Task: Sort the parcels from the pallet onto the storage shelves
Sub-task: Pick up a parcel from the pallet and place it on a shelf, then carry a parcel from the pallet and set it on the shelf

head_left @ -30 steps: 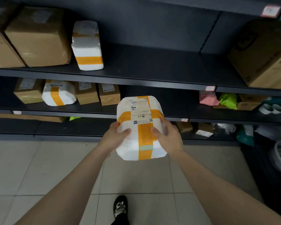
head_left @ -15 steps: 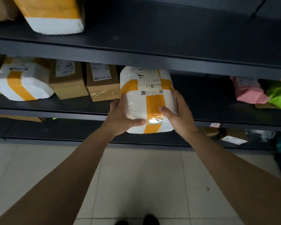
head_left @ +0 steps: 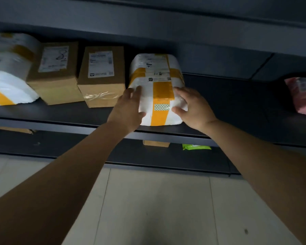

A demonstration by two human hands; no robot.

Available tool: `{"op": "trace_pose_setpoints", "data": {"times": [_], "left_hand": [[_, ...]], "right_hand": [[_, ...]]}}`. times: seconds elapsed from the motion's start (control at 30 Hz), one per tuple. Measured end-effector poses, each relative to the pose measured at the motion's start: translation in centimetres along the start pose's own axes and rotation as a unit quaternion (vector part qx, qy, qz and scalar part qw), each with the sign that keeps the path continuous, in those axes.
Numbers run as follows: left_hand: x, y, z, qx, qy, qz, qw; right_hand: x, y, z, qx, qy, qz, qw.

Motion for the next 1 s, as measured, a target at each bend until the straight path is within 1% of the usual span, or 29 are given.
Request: {"op": "trace_pose_setpoints", "data": {"times": [0.1, 0.2, 0.27, 0.37, 0.5, 0.67, 0.77, 0.87, 1.0], "left_hand": [[-1.1, -0.2, 0.2, -0.106, 0.011, -0.017, 0.994], [-1.9, -0.1, 0.3, -0.194, 0.027, -0.039, 0.980], [-2.1, 0.1, 0.0, -0.212, 0.033, -0.030, 0.976], [-1.8, 0.7, -0.6, -0.221, 0.035, -0.006, 0.975], [0.2, 1.3, -1.1, -0.269, 0.024, 0.007, 0.963], [5.3, 1.8, -2.8, -0.313, -0.021, 0.059, 0.948], [9.0, 2.7, -4.4, -0.314, -0.063, 0.073, 0.944], [12.8, 3.5, -6.4, -0.329, -0.119, 0.080, 0.933], [17.6, 5.4, -10.6, -0.342, -0.190, 0.085, 0.916]], "right_hand": [[-1.6, -0.5, 0.1, 0.041, 0.003, 0.002, 0.999], [-2.5, -1.0, 0.3, 0.083, -0.004, 0.007, 0.996], [-2.7, -1.4, 0.2, 0.097, -0.017, 0.037, 0.994], [-1.9, -2.1, 0.1, 0.090, -0.056, 0.095, 0.990], [1.1, -1.2, 0.4, 0.131, -0.096, 0.106, 0.981], [7.1, 0.8, 1.7, 0.172, -0.118, 0.160, 0.965], [11.8, 2.6, 3.0, 0.182, -0.139, 0.166, 0.959], [17.2, 4.7, 4.7, 0.183, -0.176, 0.184, 0.949], [25.0, 8.7, 7.0, 0.179, -0.242, 0.181, 0.936]]}}
Point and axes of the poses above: each hand's wrist, its own x-axis away from the middle knuckle, its own y-axis out of the back of the hand, z = x × y, the point moved 6 cm from there along -x, towards the middle knuckle, and after that the axes turned 11 degrees about y, right-handed, at the moved point
